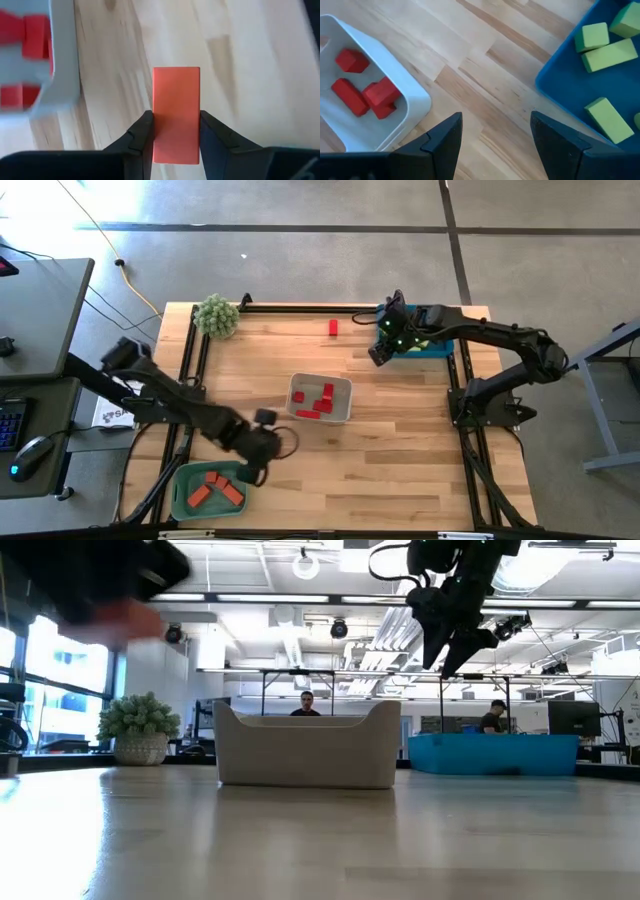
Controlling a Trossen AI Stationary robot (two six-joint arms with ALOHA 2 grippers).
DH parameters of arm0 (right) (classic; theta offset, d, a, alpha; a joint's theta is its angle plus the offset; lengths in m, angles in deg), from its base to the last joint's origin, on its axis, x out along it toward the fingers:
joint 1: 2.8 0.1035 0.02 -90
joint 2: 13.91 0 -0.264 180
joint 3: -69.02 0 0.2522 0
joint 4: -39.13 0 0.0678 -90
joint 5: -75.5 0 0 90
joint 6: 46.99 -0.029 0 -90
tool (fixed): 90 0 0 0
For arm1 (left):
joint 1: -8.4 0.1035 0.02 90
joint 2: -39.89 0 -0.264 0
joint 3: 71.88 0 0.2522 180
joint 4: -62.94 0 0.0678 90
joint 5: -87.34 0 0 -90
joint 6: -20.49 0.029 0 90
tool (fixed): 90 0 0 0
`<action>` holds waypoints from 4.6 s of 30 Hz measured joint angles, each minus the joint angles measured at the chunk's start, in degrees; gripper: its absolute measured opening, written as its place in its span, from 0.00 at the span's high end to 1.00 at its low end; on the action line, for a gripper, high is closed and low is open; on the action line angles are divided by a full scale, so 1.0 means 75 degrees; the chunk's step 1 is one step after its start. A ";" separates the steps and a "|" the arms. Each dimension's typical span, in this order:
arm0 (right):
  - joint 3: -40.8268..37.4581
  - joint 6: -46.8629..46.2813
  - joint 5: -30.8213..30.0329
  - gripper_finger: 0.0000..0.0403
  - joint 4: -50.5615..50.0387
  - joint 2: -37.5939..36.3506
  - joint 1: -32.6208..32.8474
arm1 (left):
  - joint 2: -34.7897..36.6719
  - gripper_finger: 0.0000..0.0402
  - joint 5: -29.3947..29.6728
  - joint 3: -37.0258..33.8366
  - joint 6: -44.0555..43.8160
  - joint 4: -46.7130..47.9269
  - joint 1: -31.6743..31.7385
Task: Sort & place blocks by color
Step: Put the orange wooden block into the green bin, then put the red wooden block into the white bin
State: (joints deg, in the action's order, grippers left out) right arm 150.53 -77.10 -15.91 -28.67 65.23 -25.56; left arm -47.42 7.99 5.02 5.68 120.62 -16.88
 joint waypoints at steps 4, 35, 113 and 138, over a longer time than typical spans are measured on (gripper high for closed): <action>0.0000 -0.0015 -0.0184 0.45 0.0061 0.0000 0.0226 | 0.0597 0.77 0.0325 -0.0006 -0.1697 0.1143 -0.1008; 0.0000 -0.0333 -0.0367 0.45 0.0070 0.0000 0.0591 | 0.0871 0.65 -0.0341 -0.0326 -0.6481 0.1628 -0.4287; 0.3498 0.5022 0.0175 0.45 0.4559 0.1776 -0.2041 | 0.3240 0.61 0.3133 -0.0315 -0.1591 0.1134 0.6056; 0.6484 0.0253 0.0359 0.45 0.0913 0.5364 -0.2079 | 0.3124 0.61 0.2411 -0.0315 0.0800 0.0163 0.8710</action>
State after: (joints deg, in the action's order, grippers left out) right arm 199.16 -75.21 -13.22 -21.82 105.45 -41.15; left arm -23.99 26.07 2.66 11.68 121.84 48.45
